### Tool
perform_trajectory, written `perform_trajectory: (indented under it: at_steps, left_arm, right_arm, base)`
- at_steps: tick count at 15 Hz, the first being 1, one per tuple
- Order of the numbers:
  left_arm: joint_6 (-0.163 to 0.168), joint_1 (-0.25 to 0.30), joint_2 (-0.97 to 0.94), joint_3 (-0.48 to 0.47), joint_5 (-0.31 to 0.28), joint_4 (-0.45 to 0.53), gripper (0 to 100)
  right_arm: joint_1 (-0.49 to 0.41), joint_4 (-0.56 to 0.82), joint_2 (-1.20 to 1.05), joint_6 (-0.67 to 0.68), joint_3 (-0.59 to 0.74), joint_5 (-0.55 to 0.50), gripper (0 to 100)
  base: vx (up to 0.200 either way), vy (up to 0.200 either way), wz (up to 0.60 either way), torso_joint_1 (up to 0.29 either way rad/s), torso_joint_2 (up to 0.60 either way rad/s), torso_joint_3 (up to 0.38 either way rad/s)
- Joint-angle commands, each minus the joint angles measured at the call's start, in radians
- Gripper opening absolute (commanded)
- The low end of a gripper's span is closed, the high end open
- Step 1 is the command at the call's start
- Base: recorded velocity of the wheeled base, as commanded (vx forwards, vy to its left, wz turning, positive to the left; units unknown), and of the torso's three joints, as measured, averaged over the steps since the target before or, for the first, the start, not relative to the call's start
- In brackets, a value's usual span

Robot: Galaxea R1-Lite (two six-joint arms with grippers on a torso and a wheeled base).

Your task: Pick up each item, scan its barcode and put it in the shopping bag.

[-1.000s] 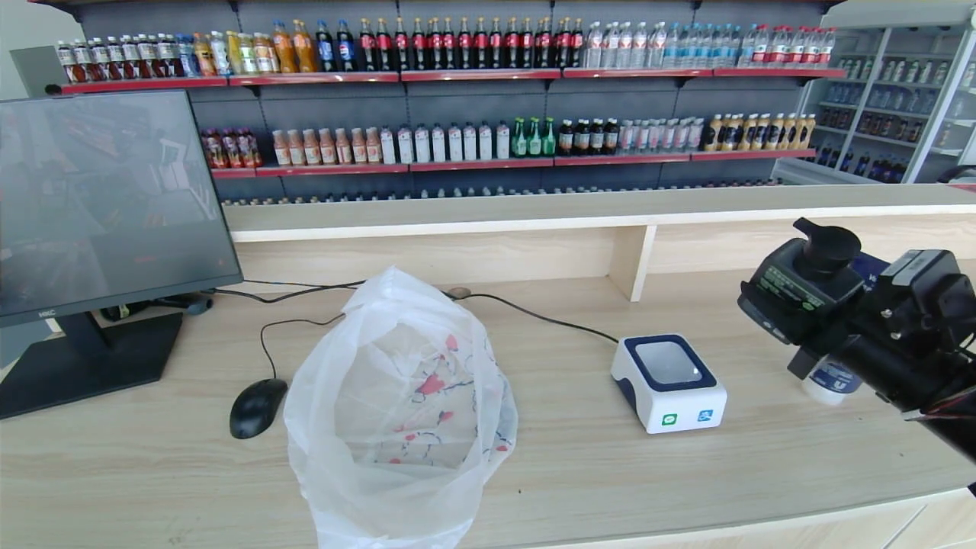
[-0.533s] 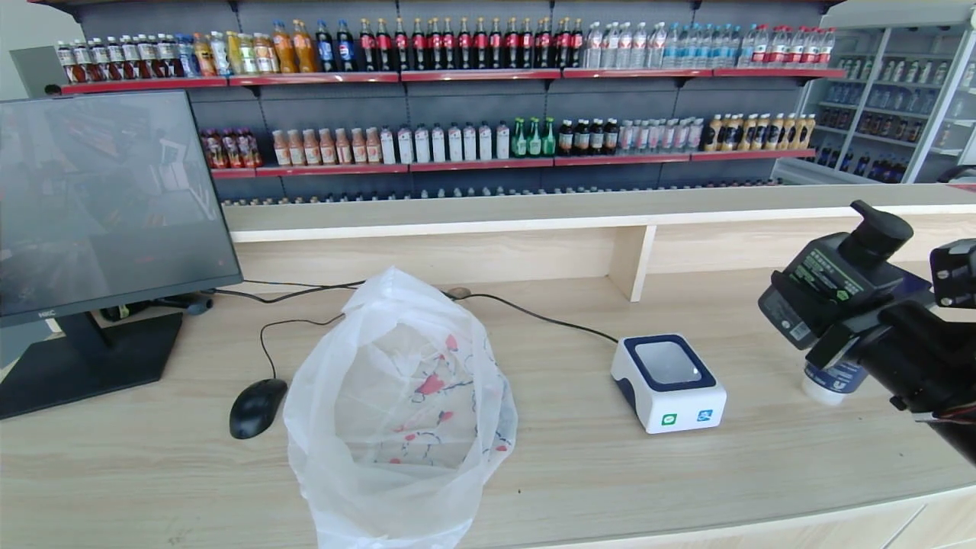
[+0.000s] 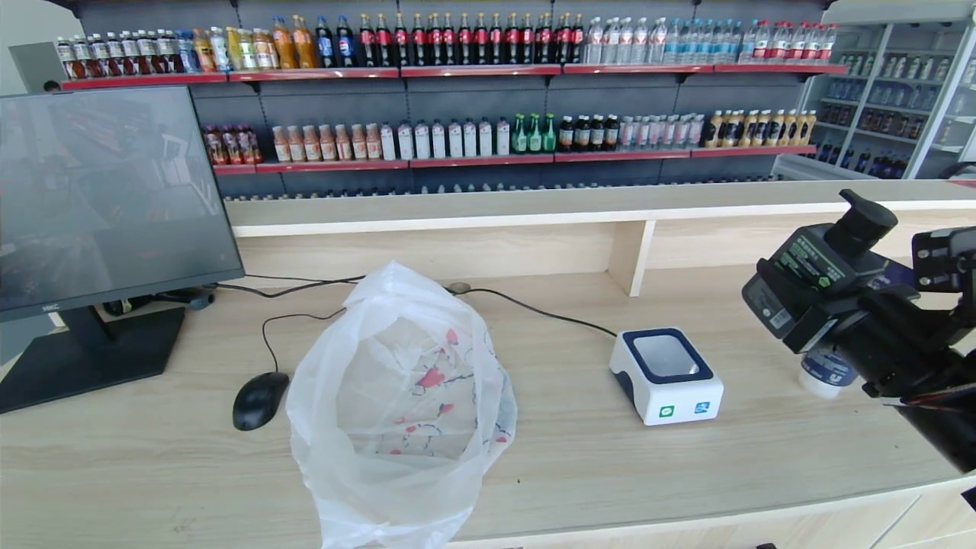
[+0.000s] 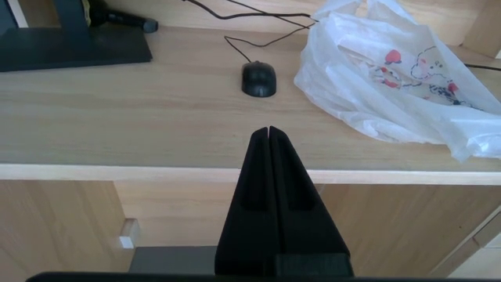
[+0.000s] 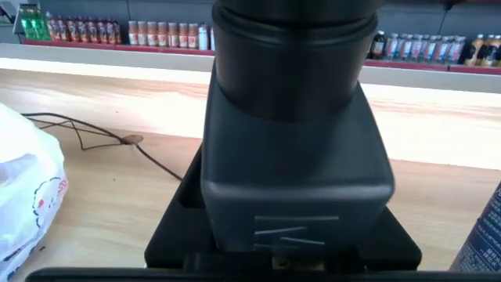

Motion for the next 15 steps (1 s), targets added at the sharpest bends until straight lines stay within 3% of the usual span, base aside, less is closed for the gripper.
perform_trajectory:
  at_steps: [1,2,15]
  left_arm:
    - [0.0,0.0,0.0,0.0,0.0,-0.002,0]
    - [0.0,0.0,0.0,-0.001,0.0,-0.002,0]
    - [-0.004,0.0,0.0,-0.001,0.0,0.0,0]
  right_arm:
    - [-0.005,-0.003,0.017,0.01,-0.016,0.001,0]
    - [-0.005,-0.003,0.023,0.01,-0.019,0.001,0]
    - [-0.024,-0.003,0.022,0.01,-0.011,0.001,0]
  base:
    - [0.0,0.0,0.0,0.0,0.0,0.0]
    - [0.0,0.0,0.0,0.0,0.0,0.0]
    - [0.0,0.2,0.0,0.003,0.0,0.003]
